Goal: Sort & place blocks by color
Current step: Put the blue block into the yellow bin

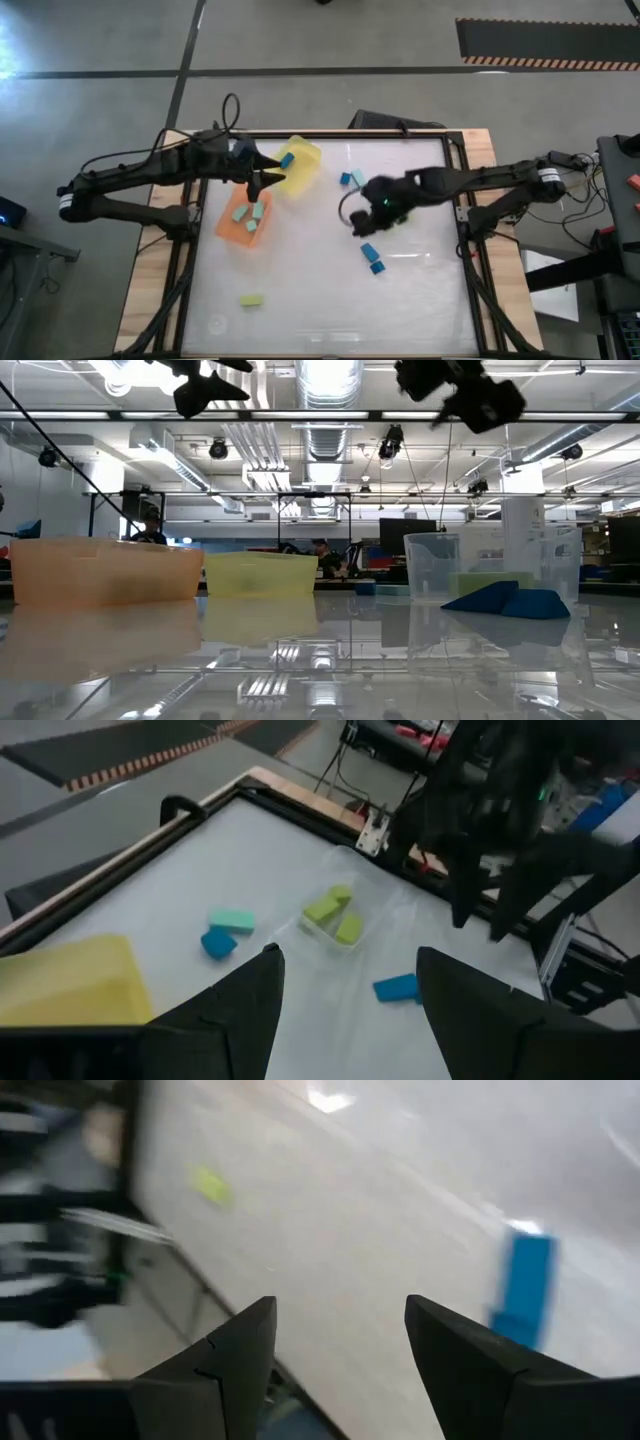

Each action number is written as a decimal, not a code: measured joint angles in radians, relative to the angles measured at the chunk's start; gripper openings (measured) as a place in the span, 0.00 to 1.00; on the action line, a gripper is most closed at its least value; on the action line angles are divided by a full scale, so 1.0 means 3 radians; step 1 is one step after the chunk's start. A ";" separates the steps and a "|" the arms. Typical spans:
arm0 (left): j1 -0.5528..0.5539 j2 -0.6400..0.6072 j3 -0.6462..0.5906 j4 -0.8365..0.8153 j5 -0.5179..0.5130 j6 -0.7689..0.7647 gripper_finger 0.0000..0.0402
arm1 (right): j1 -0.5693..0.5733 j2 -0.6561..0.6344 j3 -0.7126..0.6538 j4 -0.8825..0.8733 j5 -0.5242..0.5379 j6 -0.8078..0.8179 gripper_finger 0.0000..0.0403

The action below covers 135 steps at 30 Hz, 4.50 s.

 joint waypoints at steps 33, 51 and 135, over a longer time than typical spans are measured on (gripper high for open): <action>0.0001 0.0035 -0.0001 0.0030 0.0020 0.0206 0.53 | 0.0260 0.1569 -0.0001 -0.0701 0.0031 -0.0496 0.53; 0.0001 0.0035 0.0000 0.0038 -0.0037 0.0188 0.52 | 0.0258 0.1668 0.0001 -0.0647 0.0109 -0.0585 0.30; -0.0201 0.1106 0.0053 0.3115 0.0901 -0.1053 0.47 | -0.0289 -0.0106 0.0340 0.1964 0.0634 -0.2663 0.29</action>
